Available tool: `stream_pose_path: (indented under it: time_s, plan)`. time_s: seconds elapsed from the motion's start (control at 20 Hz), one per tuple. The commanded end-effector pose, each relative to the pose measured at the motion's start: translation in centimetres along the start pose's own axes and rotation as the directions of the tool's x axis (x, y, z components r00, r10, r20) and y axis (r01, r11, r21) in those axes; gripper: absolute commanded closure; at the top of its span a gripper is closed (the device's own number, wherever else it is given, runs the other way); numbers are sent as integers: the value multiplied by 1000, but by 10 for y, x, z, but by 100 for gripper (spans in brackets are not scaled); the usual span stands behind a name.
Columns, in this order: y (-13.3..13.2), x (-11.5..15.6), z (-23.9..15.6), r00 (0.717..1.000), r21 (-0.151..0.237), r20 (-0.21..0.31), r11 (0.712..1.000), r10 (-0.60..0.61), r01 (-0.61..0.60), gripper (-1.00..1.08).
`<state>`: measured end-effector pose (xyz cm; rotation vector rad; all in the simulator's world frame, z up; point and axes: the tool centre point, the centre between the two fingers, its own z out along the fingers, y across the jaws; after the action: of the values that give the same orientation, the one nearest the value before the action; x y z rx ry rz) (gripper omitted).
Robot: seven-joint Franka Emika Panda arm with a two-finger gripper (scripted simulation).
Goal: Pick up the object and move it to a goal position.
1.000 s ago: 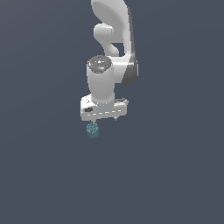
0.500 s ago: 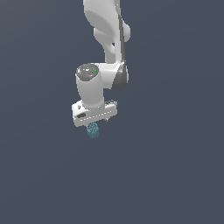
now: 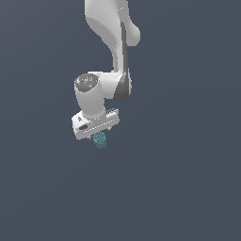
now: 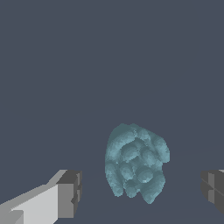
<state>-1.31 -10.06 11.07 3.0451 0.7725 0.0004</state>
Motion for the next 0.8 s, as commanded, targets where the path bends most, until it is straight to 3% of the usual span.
stream_pose_path:
  time_s: [0.0, 0.45, 0.75]
  plan:
    - [3, -2, 2, 1000, 0, 0, 1000, -20, 20, -92]
    - [5, -4, 7, 1000, 0, 0, 1000, -29, 29, -92]
    - [4, -5, 34, 1000, 0, 0, 1000, -31, 31, -92]
